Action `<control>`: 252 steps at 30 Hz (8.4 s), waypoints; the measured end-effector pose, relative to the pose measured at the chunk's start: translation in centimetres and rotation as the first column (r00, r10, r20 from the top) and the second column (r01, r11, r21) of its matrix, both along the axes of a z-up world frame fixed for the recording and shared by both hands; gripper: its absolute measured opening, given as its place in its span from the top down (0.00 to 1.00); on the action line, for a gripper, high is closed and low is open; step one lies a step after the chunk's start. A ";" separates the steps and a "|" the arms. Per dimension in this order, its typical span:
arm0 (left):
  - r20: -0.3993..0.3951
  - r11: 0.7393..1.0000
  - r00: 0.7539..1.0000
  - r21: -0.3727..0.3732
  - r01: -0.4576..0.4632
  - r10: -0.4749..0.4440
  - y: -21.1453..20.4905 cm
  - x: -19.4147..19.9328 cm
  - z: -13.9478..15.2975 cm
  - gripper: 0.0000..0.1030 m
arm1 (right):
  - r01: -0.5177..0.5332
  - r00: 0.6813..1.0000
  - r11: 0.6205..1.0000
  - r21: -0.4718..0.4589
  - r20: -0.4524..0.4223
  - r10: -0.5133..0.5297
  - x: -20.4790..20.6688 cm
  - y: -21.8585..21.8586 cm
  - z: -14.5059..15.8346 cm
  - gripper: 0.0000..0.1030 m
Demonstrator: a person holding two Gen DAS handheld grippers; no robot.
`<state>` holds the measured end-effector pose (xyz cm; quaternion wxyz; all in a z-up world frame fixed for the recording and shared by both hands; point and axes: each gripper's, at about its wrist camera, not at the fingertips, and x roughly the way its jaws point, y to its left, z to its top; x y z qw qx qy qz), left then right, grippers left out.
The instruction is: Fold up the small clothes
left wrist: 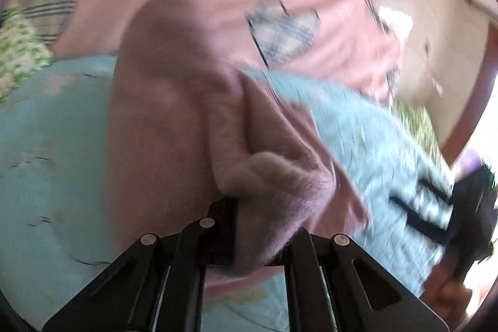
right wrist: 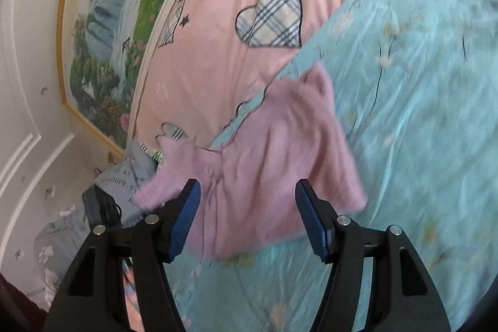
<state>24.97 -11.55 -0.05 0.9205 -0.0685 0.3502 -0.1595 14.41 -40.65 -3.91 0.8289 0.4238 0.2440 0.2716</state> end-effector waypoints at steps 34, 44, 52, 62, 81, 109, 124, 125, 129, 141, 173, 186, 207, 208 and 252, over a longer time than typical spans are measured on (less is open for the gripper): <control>-0.051 0.978 0.977 -0.033 0.204 -0.205 -11.3 2.6 -1.3 0.94 | -0.226 0.969 0.920 -0.321 -0.173 0.178 15.2 3.0 2.0 0.86; -0.127 0.964 0.955 -0.048 0.263 -0.267 -11.1 2.4 -2.7 0.69 | -0.194 0.972 0.906 -0.376 -0.197 0.126 15.6 2.5 -0.8 0.83; -0.106 0.969 0.964 -0.073 0.236 -0.243 -4.7 -2.4 0.4 0.34 | -0.084 0.986 0.919 -0.384 -0.163 0.022 13.1 -0.3 0.5 0.34; -0.246 0.979 0.968 -0.206 -0.009 -0.043 4.9 3.4 -0.7 0.23 | -0.178 0.968 0.925 -0.337 -0.227 0.104 14.7 0.9 -1.4 0.23; -0.289 0.940 0.949 -0.340 0.022 -0.127 5.3 9.5 -3.7 0.47 | -0.249 0.943 0.944 -0.217 -0.276 0.186 15.1 4.7 -1.8 0.66; -0.298 0.900 0.945 -0.362 -0.241 0.133 28.7 -10.0 -4.6 0.35 | -0.518 0.847 0.840 -0.165 -0.240 0.475 6.2 26.8 -2.4 0.51; -0.252 0.946 0.936 -0.148 -0.288 0.246 27.5 -20.3 -1.2 0.34 | -0.374 0.927 0.883 -0.285 -0.102 0.360 -3.8 21.8 2.2 0.50; -0.259 0.948 0.936 -0.150 -0.281 0.236 27.4 -21.0 -1.4 0.34 | -0.381 0.924 0.876 -0.294 -0.104 0.367 -4.3 22.0 2.1 0.50; -0.275 0.958 0.938 -0.129 -0.255 0.212 26.4 -22.1 -2.3 0.34 | -0.390 0.920 0.858 -0.333 -0.114 0.374 -5.3 23.1 1.6 0.50; -0.330 0.970 0.918 -0.031 -0.243 0.219 24.8 -21.3 -4.1 0.45 | -0.380 0.925 0.793 -0.477 -0.172 0.340 -6.1 23.8 0.8 0.91; -0.358 0.965 0.926 -0.175 -0.195 0.122 27.2 -4.8 -3.7 0.89 | -0.384 0.917 0.809 -0.445 -0.285 0.278 6.0 30.0 -0.1 0.95; -0.190 0.980 0.978 -0.161 -0.115 0.083 24.7 -16.5 1.6 0.87 | -0.346 0.936 0.815 -0.465 -0.116 0.331 -1.9 27.3 4.1 0.92; -0.164 0.985 0.971 0.024 -0.171 0.172 20.6 -25.6 -0.8 0.46 | -0.315 0.949 0.834 -0.453 -0.136 0.284 -8.7 23.5 1.2 0.92; -0.159 0.983 0.970 0.041 -0.178 0.183 20.4 -26.2 -0.8 0.46 | -0.314 0.949 0.834 -0.454 -0.130 0.286 -9.1 23.4 1.3 0.90; -0.112 0.911 0.931 0.274 -0.307 0.348 21.5 -29.8 -2.1 0.18 | -0.218 0.943 0.616 -0.757 -0.002 0.332 -15.9 28.0 2.0 0.02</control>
